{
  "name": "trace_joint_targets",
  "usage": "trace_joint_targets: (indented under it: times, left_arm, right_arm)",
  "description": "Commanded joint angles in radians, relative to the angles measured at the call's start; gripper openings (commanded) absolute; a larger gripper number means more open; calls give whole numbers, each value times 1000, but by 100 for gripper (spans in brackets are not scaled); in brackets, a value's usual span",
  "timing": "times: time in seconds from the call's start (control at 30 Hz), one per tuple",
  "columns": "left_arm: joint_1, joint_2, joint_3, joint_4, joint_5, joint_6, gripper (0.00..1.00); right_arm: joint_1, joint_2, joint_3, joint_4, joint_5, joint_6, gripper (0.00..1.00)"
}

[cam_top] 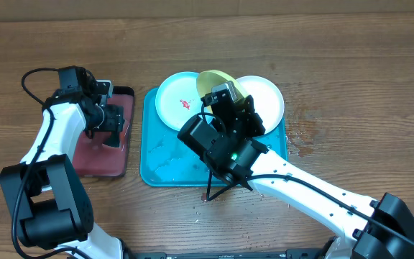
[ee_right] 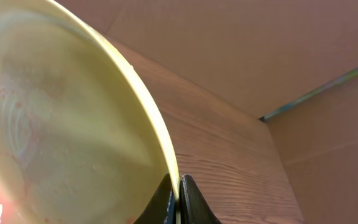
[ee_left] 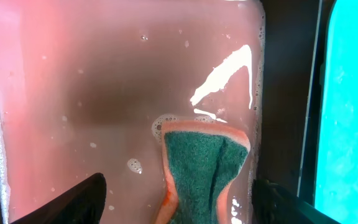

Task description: Clean dirty plates on tray and stack at the side

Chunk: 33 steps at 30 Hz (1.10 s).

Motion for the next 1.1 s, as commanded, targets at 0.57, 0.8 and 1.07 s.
trace_joint_targets:
  times: [0.57,0.8,1.07]
  left_arm:
    - [-42,139,2,40,35,-1,4]
    - [-31,54,23,11,-32,-38,60]
    - [-35,34,24,-155,-24,-39,79]
  right_arm:
    - [5,-26,29,25,34,6,4]
    - [-14,-29,29,56,-66,14,4]
    - [-151,-125,32,40,-321,159,4]
